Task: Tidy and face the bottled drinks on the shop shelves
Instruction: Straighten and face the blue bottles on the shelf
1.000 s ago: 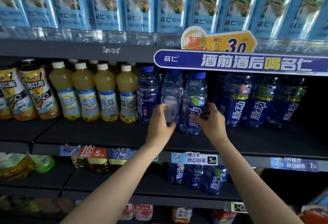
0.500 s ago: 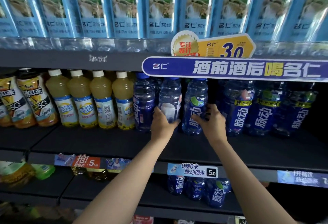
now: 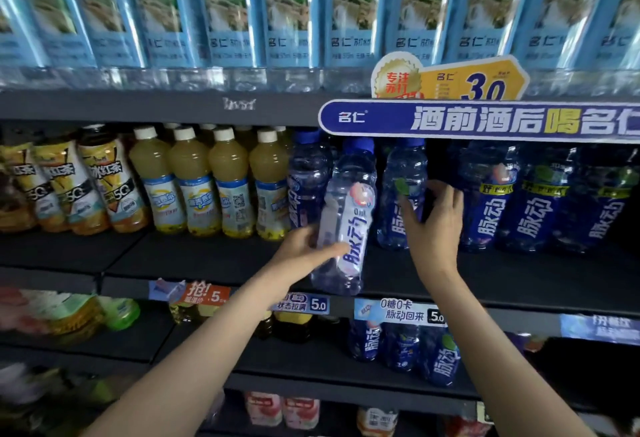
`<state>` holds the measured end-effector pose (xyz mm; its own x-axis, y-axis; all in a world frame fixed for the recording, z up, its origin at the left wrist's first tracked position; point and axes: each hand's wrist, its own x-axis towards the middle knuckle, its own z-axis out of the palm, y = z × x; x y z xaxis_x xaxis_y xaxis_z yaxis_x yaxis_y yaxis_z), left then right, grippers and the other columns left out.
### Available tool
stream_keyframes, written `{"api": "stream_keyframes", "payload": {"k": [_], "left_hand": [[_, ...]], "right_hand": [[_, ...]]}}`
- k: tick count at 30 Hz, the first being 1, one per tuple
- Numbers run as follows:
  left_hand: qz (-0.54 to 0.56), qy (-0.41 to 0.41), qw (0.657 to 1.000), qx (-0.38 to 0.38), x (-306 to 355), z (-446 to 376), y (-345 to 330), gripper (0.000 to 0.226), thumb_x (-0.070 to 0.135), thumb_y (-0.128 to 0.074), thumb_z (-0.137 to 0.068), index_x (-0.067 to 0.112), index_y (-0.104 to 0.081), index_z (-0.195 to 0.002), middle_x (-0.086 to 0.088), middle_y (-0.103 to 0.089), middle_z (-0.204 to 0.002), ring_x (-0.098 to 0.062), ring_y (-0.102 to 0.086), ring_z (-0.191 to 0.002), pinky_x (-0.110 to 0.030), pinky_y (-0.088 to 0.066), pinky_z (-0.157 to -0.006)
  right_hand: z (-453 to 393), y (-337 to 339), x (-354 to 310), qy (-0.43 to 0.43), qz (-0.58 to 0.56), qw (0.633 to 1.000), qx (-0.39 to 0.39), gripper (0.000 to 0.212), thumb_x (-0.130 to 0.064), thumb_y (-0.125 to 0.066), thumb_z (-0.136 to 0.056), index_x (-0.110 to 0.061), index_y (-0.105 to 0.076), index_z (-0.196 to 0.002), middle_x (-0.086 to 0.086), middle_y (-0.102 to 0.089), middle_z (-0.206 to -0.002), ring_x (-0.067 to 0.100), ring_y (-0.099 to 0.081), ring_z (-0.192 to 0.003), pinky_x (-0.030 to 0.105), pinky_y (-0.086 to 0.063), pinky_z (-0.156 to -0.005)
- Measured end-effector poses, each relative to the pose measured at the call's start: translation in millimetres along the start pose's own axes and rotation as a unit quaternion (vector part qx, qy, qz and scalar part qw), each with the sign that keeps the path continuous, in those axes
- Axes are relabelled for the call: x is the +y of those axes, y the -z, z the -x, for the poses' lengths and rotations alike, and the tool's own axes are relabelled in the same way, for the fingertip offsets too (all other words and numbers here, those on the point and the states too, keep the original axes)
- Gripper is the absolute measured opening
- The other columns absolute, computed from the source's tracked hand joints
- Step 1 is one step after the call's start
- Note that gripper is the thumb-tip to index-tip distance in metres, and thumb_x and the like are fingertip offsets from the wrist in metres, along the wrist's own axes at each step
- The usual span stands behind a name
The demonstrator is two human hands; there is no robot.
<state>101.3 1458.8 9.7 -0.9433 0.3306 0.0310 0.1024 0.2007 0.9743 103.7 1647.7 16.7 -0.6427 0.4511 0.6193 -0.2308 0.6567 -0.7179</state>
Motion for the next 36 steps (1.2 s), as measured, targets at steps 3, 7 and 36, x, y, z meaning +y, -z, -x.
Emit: {"api": "stream_keyframes", "payload": {"k": [3, 7, 36], "left_hand": [[0.007, 0.021, 0.999, -0.032, 2.6, 19.4, 23.3, 0.017, 0.036, -0.062, -0.085, 0.031, -0.062, -0.101, 0.008, -0.067, -0.108, -0.010, -0.061, -0.104, -0.029, -0.045, -0.094], [-0.060, 0.001, 0.998, -0.018, 9.1, 39.0, 53.4, 0.030, 0.036, -0.072, -0.077, 0.023, -0.065, -0.103, 0.006, -0.070, -0.096, -0.003, -0.065, -0.083, -0.013, -0.049, -0.073], [-0.176, -0.202, 0.963, -0.037, 14.3, 98.8, 150.6, 0.075, 0.030, -0.081, -0.069, 0.028, -0.037, -0.130, 0.014, -0.046, -0.124, 0.004, -0.050, -0.104, -0.002, -0.038, -0.074]], "right_hand": [[12.7, -5.6, -38.7, -0.115, -0.222, 0.954, -0.166, 0.050, -0.051, -0.062, -0.084, -0.012, -0.057, -0.116, 0.002, -0.063, -0.114, 0.019, -0.059, -0.108, 0.035, -0.046, -0.095], [35.0, -25.0, -77.8, -0.202, -0.261, 0.908, -0.257, 0.069, -0.052, -0.072, -0.074, -0.021, -0.043, -0.129, 0.000, -0.059, -0.123, 0.017, -0.058, -0.112, 0.039, -0.048, -0.097], [92.7, -37.1, -154.5, -0.377, -0.448, 0.794, -0.163, 0.051, -0.028, -0.071, -0.082, -0.007, -0.052, -0.124, 0.012, -0.065, -0.115, 0.026, -0.067, -0.096, 0.034, -0.059, -0.066]]}}
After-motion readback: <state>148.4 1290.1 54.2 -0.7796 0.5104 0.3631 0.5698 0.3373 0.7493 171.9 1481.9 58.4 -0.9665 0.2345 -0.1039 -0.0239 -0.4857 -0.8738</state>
